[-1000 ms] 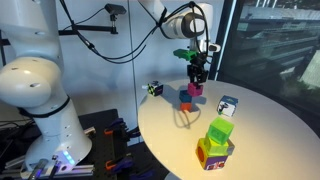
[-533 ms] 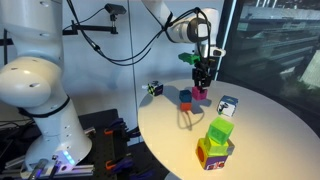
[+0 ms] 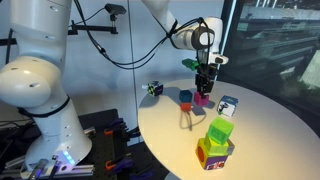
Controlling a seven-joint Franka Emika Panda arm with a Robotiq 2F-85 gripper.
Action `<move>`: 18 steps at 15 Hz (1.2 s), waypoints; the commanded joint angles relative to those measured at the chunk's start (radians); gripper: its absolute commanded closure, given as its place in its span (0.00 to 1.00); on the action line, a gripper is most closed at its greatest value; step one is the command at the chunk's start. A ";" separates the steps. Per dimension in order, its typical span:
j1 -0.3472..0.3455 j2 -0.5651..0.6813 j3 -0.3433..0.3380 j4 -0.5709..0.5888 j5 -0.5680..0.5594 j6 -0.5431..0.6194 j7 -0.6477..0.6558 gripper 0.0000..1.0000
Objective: Put the pink block on the table
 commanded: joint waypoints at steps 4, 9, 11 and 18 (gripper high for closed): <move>0.007 0.052 -0.007 0.039 0.035 -0.015 0.057 0.69; 0.005 0.077 -0.008 0.040 0.066 -0.007 0.070 0.69; 0.006 0.084 -0.010 0.041 0.070 -0.004 0.071 0.69; 0.010 0.092 -0.016 0.044 0.070 -0.004 0.069 0.19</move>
